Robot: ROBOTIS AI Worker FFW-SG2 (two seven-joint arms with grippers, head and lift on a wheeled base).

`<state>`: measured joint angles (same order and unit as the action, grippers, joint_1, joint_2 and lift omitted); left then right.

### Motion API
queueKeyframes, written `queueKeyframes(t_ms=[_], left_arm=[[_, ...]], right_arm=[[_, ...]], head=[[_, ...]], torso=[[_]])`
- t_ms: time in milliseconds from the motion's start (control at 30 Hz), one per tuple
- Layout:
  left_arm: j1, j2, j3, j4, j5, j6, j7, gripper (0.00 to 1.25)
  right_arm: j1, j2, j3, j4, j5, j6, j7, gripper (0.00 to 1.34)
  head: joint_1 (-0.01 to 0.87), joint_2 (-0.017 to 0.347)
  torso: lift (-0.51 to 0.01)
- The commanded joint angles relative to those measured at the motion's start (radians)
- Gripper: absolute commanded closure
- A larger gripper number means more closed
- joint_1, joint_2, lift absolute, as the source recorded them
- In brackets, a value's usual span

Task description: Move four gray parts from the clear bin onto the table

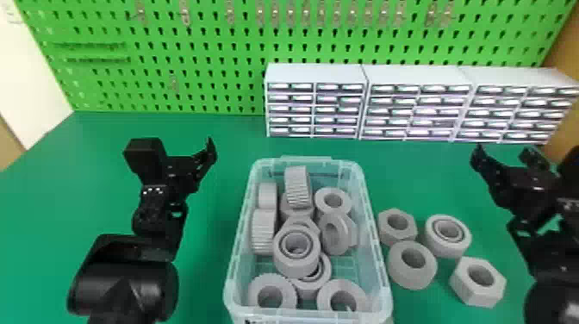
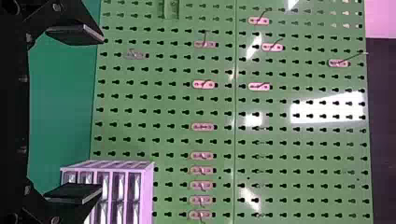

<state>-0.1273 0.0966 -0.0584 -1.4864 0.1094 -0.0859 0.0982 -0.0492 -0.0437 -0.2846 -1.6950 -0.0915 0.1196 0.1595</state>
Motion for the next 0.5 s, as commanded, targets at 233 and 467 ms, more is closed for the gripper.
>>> queueKeyframes(t_ms=[233, 467], left_arm=[[-0.009, 0.0, -0.006, 0.0, 0.006, 0.0, 0.0, 0.16], [-0.009, 0.0, -0.012, 0.0, 0.009, 0.006, 0.0, 0.16]], right_arm=[[-0.004, -0.004, -0.007, 0.0, 0.006, 0.0, 0.0, 0.4], [-0.003, -0.004, -0.007, 0.0, 0.006, 0.0, 0.0, 0.4]], head=[[0.693, 0.072], [0.693, 0.072]], torso=[[-0.052], [-0.052]])
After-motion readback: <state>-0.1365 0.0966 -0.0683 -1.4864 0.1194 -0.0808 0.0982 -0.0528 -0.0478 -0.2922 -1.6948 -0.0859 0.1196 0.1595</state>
